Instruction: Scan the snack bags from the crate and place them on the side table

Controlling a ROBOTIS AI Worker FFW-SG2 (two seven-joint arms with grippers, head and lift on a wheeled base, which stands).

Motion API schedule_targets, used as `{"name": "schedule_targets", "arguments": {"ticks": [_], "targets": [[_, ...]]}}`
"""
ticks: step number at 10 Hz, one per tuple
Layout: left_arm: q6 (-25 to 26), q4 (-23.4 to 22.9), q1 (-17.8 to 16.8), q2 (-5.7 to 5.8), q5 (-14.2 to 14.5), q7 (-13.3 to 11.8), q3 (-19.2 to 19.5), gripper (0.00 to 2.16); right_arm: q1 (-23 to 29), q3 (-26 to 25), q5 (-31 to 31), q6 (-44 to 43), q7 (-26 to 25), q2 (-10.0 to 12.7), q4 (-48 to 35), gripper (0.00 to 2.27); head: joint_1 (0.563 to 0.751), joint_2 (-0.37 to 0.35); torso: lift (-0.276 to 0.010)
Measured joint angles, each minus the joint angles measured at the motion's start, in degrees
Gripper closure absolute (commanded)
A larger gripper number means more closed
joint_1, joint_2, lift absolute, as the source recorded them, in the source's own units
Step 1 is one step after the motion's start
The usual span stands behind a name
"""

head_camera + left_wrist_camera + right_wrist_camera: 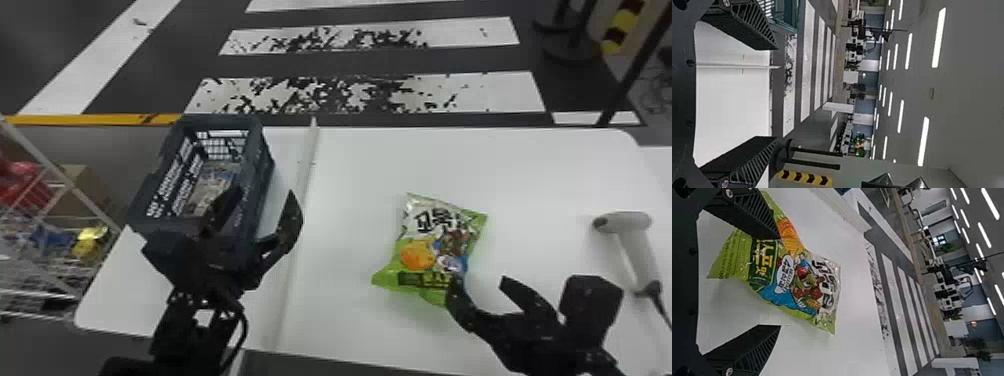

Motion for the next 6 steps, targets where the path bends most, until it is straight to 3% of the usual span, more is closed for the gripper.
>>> {"name": "schedule_targets", "arguments": {"ticks": [2,6], "targets": [[-0.7,0.28,0.51,-0.08,-0.33,-0.34,-0.1,0.08,-2.27,-2.47,-4.09,8.45,3.43,0.44,0.43,0.08,0.695,0.168,-0.081],[-0.72,1.79,0.4,0.01,-0.27,-0.91,-0.37,0.08,-5.72,-6.1,-11.03,17.03,9.09,1.42,4.0,0.13,0.695,0.181,-0.081]]}}
